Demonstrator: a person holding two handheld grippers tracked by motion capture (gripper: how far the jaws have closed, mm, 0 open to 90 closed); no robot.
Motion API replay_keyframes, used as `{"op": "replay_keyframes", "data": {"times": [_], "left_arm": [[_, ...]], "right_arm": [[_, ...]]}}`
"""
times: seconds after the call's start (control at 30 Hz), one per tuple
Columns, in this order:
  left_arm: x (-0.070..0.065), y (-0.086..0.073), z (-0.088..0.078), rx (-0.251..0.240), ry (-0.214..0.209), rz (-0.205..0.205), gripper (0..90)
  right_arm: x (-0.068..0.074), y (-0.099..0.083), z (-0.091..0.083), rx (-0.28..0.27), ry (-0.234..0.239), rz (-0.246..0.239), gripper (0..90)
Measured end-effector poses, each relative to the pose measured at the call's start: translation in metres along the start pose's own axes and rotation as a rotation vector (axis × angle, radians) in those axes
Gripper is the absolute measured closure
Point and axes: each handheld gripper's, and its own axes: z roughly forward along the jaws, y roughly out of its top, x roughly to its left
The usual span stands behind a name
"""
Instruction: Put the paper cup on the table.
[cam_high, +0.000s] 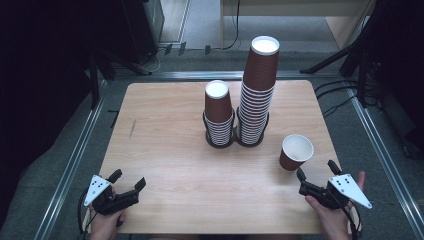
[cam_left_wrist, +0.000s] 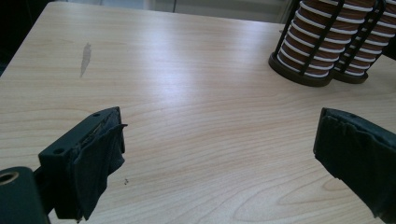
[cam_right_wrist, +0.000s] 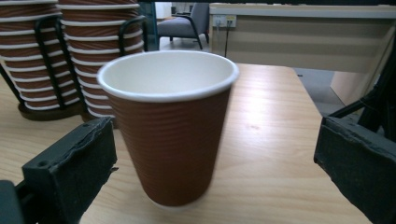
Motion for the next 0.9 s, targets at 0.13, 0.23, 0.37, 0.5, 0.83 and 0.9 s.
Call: {"op": "replay_keyframes", "data": {"times": [0.13, 0.23, 0.37, 0.5, 0.83, 0.9], "left_arm": [[0.005, -0.004, -0.005, 0.012, 0.011, 0.009, 2.2], [0.010, -0.005, -0.009, 0.006, 0.019, -0.007, 2.2], [0.015, -0.004, -0.013, -0.008, 0.029, -0.025, 2.3], [0.017, -0.006, -0.015, -0.002, 0.036, -0.015, 2.2], [0.035, -0.007, -0.025, -0.023, 0.074, -0.058, 2.3], [0.038, -0.007, -0.024, -0.031, 0.069, -0.084, 2.3]], "right_arm": [[-0.012, -0.004, -0.008, 0.006, -0.022, 0.008, 0.0], [-0.023, -0.007, -0.014, 0.011, -0.038, 0.016, 0.0], [-0.030, -0.010, -0.019, 0.009, -0.057, 0.023, 0.0], [-0.041, -0.012, -0.026, 0.003, -0.073, 0.045, 0.0], [-0.048, -0.017, -0.036, 0.004, -0.113, 0.043, 0.0], [-0.046, -0.017, -0.035, 0.007, -0.115, 0.038, 0.0]]}}
